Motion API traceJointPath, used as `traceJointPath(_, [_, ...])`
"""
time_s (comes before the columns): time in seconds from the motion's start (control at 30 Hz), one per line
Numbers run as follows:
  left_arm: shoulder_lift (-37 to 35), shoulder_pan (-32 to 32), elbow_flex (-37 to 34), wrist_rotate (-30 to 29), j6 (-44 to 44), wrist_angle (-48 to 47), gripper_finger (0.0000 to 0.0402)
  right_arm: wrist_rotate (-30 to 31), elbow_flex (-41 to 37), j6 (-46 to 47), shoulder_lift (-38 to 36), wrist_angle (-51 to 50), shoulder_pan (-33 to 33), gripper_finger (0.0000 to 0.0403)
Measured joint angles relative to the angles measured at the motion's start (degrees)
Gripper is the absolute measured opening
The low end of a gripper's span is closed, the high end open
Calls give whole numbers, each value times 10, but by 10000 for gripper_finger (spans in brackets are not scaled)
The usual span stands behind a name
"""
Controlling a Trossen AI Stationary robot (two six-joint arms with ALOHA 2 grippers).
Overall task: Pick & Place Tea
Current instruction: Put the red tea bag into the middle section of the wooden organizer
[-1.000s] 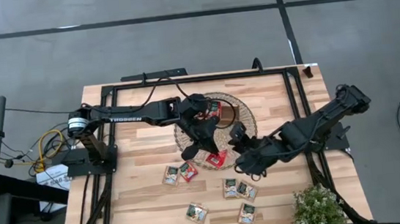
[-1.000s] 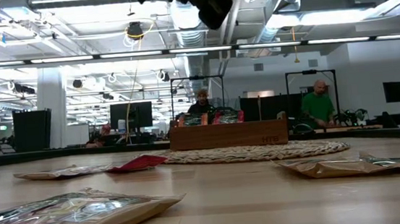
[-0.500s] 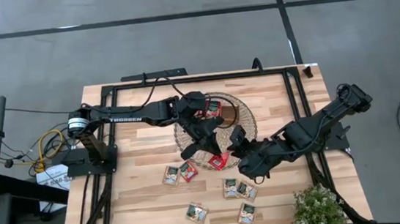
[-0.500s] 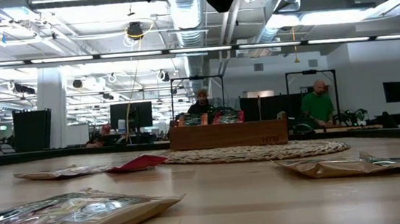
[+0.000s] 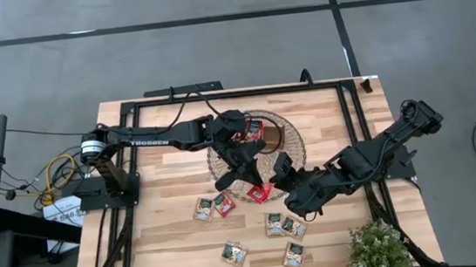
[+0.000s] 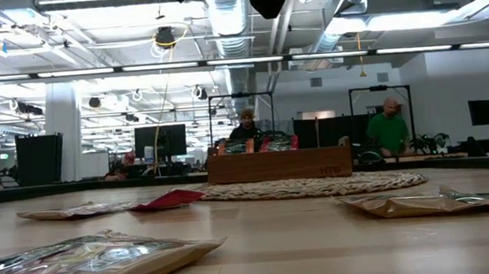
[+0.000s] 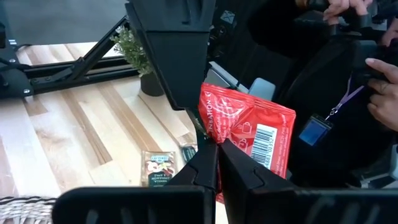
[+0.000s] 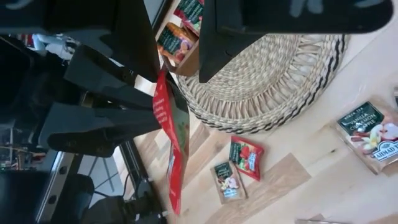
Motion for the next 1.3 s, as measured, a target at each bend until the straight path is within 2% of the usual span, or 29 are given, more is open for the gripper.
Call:
traceJointPath(0.37, [0, 1, 0, -25, 1, 2, 0, -5, 0, -19, 0, 27, 4, 97])
traceJointPath(0.47, [0, 0, 0, -25, 1, 2, 0, -21, 0, -20, 0, 27, 2, 78])
traceJointPath(0.6, [1, 0, 0, -26, 1, 4, 0, -36, 0, -19, 0, 13, -5, 14])
traceJointPath(0.7, [2, 1, -1, -28, -2, 4, 0, -47, 0, -11, 0, 8, -13, 4])
traceJointPath(0.83, [2, 0, -1, -73, -36, 2, 0, -47, 0, -11, 0, 1, -15, 1])
traceJointPath(0.9, [2, -1, -1, -76, -45, 1, 4, -47, 0, -11, 0, 2, -15, 0])
traceJointPath(1.07, [1, -6, -1, -104, -54, 1, 51, -49, 0, -9, 0, 3, -15, 0])
traceJointPath(1.3, [0, -12, 0, -203, -63, -15, 152, -47, 0, 12, 0, -6, -15, 0])
